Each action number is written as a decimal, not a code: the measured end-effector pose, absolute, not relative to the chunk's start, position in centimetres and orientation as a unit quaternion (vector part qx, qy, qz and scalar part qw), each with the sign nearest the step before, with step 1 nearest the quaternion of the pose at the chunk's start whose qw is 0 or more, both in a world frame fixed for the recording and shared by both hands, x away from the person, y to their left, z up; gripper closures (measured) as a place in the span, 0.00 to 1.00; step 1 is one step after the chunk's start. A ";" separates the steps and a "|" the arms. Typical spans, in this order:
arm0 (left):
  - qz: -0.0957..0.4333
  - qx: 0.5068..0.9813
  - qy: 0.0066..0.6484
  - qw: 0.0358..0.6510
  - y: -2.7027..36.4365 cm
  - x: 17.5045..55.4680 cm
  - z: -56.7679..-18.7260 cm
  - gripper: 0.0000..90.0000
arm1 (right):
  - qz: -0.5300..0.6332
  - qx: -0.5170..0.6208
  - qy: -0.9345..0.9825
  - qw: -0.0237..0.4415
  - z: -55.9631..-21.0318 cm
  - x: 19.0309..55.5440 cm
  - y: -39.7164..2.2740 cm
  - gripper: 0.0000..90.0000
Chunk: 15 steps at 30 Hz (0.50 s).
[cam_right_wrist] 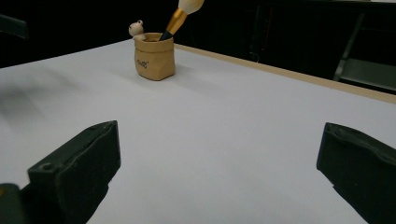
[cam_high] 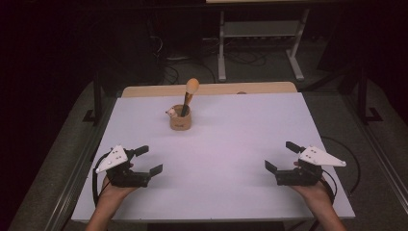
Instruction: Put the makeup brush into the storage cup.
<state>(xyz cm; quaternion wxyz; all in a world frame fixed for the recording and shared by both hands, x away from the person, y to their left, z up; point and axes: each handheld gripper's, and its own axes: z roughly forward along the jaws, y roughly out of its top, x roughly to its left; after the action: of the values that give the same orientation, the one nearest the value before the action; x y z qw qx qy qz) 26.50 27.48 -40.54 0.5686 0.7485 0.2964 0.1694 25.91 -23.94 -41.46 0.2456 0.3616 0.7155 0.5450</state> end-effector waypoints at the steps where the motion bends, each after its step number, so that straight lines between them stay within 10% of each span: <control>1: 0.170 0.750 0.295 0.567 27.5 26.4 -40.6 0.13 | 0.545 0.361 0.716 0.246 -41.5 25.9 -23.9 0.00; 15: 0.167 0.746 0.299 0.571 27.9 25.2 -41.2 0.13 | 0.543 0.359 0.719 0.243 -41.7 25.5 -24.0 0.00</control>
<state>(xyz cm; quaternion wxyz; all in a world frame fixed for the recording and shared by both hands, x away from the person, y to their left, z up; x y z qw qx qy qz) 25.21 27.93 -41.15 0.5714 0.7459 0.2988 0.1667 25.47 -23.95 -41.73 0.2429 0.3593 0.7188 0.5434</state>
